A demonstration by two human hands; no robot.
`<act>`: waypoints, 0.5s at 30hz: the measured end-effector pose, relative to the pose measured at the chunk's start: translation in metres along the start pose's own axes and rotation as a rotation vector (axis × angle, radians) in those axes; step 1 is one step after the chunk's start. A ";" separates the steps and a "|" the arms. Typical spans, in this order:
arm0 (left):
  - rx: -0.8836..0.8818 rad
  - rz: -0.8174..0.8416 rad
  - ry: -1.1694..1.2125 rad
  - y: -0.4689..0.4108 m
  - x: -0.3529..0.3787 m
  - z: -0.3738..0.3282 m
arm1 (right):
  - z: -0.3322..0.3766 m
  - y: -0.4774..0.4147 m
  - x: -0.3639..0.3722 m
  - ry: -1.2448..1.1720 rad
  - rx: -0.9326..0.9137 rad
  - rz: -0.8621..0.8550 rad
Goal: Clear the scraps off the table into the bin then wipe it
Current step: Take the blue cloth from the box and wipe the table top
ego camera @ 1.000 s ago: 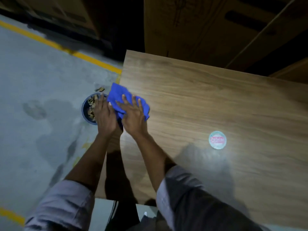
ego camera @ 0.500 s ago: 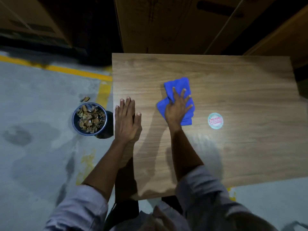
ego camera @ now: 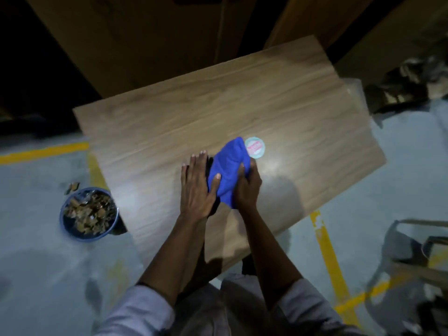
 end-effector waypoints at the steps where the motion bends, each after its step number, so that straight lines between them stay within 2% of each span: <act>1: 0.027 0.016 -0.016 -0.006 0.012 -0.012 | -0.001 -0.012 -0.026 0.047 -0.006 -0.096; 4: 0.072 0.111 -0.070 -0.028 0.053 -0.051 | -0.008 -0.055 -0.093 0.230 -0.051 -0.300; 7: 0.119 0.186 -0.146 -0.053 0.103 -0.090 | -0.038 -0.104 -0.129 0.426 -0.081 -0.384; 9: 0.139 0.215 -0.186 -0.072 0.139 -0.113 | -0.063 -0.128 -0.133 0.573 -0.057 -0.286; 12: 0.089 0.253 -0.216 -0.099 0.189 -0.138 | -0.101 -0.155 -0.126 0.795 -0.163 0.034; 13: 0.065 0.263 -0.245 -0.107 0.204 -0.145 | -0.112 -0.167 -0.130 0.821 -0.188 0.076; 15: 0.033 0.237 -0.311 -0.125 0.227 -0.157 | -0.123 -0.194 -0.147 0.808 -0.164 0.008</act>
Point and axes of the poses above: each hand's wrist, its own y-axis away from the middle knuckle, its own x-axis out of the palm, z = x × y, the point moved 3 cm from there along -y, towards the middle knuckle, and after that the axes turned 2 degrees about -z, right-handed, at the moved point
